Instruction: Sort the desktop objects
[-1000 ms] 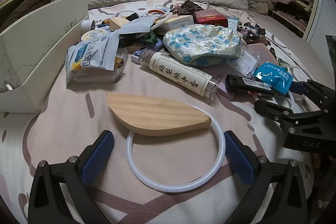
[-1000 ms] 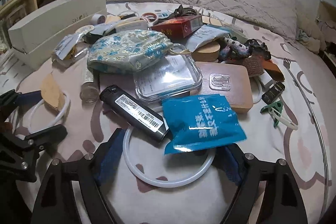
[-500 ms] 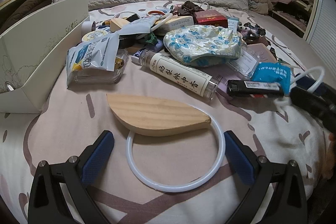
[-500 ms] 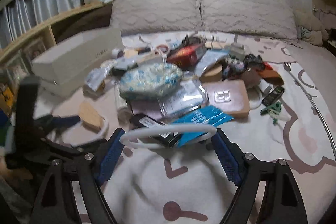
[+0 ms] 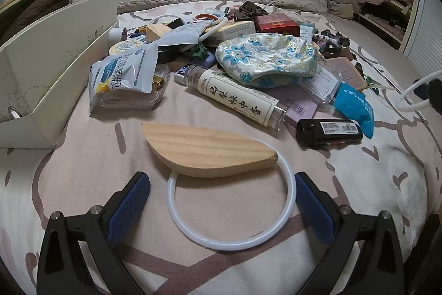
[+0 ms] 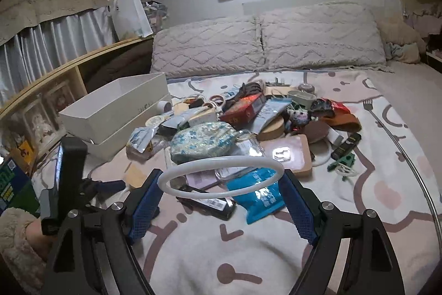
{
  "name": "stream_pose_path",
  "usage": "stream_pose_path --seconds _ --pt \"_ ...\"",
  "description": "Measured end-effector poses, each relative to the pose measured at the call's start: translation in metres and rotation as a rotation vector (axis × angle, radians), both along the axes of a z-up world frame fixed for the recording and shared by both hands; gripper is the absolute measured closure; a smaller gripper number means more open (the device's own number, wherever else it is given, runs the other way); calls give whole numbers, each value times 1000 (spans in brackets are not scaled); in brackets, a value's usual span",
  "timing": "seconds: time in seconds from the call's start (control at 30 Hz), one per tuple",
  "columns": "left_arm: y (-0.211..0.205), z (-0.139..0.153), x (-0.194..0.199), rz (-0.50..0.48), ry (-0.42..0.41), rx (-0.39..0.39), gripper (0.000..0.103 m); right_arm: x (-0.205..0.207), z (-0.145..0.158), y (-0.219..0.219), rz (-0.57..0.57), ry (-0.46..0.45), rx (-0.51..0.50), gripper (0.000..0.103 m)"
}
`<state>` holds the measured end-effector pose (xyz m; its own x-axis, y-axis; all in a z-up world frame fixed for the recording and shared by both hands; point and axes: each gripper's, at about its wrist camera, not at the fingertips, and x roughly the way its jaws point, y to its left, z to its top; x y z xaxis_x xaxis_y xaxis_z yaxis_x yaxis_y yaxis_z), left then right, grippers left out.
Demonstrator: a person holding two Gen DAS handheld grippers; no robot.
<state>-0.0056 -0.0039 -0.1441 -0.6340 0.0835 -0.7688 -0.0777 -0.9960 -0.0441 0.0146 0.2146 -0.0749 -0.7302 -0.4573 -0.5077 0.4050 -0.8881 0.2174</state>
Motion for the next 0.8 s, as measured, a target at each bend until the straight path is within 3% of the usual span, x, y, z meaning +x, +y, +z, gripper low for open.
stream_pose_path --seconds 0.23,0.8 --pt "-2 -1 0 10 -11 7 0 3 -14 3 14 -60 2 19" --pt "1 0 3 28 -1 10 0 7 -50 -15 65 -274 204 19"
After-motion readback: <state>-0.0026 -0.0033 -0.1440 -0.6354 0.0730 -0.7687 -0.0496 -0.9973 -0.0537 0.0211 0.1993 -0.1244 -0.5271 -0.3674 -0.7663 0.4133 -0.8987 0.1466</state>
